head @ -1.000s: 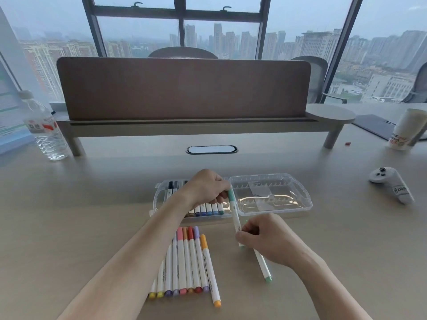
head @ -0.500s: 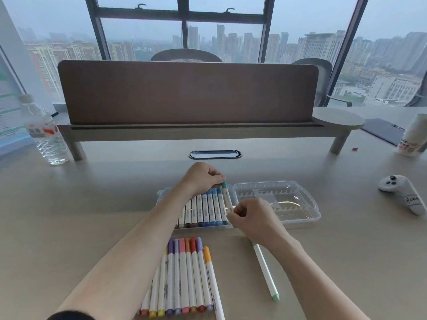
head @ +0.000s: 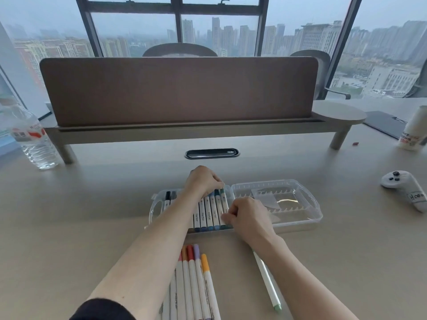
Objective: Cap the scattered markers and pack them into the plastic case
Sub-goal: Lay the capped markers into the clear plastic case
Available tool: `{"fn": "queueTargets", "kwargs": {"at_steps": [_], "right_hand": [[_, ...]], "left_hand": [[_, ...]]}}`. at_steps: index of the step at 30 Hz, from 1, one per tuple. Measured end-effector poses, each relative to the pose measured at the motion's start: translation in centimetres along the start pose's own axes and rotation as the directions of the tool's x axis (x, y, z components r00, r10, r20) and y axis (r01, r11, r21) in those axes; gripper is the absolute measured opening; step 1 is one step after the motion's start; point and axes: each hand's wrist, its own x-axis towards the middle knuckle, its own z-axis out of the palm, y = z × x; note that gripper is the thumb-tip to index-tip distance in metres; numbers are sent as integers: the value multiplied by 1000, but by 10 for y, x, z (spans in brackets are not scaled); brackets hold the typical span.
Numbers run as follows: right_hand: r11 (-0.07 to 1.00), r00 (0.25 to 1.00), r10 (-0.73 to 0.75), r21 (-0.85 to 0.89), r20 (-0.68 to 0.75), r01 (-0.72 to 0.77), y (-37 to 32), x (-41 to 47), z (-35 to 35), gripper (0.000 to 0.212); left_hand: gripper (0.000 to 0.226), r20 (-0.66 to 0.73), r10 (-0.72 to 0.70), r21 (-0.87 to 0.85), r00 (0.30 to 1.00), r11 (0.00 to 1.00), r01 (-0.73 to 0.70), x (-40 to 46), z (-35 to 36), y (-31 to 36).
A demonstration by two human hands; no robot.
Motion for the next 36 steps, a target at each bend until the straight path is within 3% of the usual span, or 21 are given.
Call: {"fn": "queueTargets", "kwargs": {"at_steps": [5, 10, 14, 19, 23, 29, 33, 36], "right_hand": [[993, 994, 54, 105, -93, -44, 4, -6, 5, 23], [993, 995, 60, 103, -79, -52, 4, -4, 1, 24], [989, 998, 5, 151, -58, 3, 11, -6, -5, 16], [990, 989, -24, 136, -145, 44, 35, -26, -25, 19], [995, 999, 51, 82, -5, -50, 49, -51, -46, 19], [980, 952, 190, -102, 238, -170, 50, -85, -53, 45], [968, 962, 191, -198, 195, -152, 49, -89, -47, 36], [986, 979, 130, -122, 157, -111, 50, -89, -46, 36]], "left_hand": [[13, 37, -87, 16, 996, 996, 87, 4, -3, 6], [15, 20, -95, 22, 995, 995, 94, 0, -4, 9], [9, 3, 12, 31, 1000, 999, -12, -8, -3, -1], [10, -97, 174, 8, 980, 985, -174, -28, -3, -9], [10, -50, 275, 1, 960, 961, -275, -56, 2, 7], [20, 56, 304, 48, 951, 951, -307, -86, 25, 24], [24, 80, 318, 68, 945, 944, -323, -94, 30, 23], [28, 98, 305, 29, 947, 951, -309, -100, 26, 22]]}}
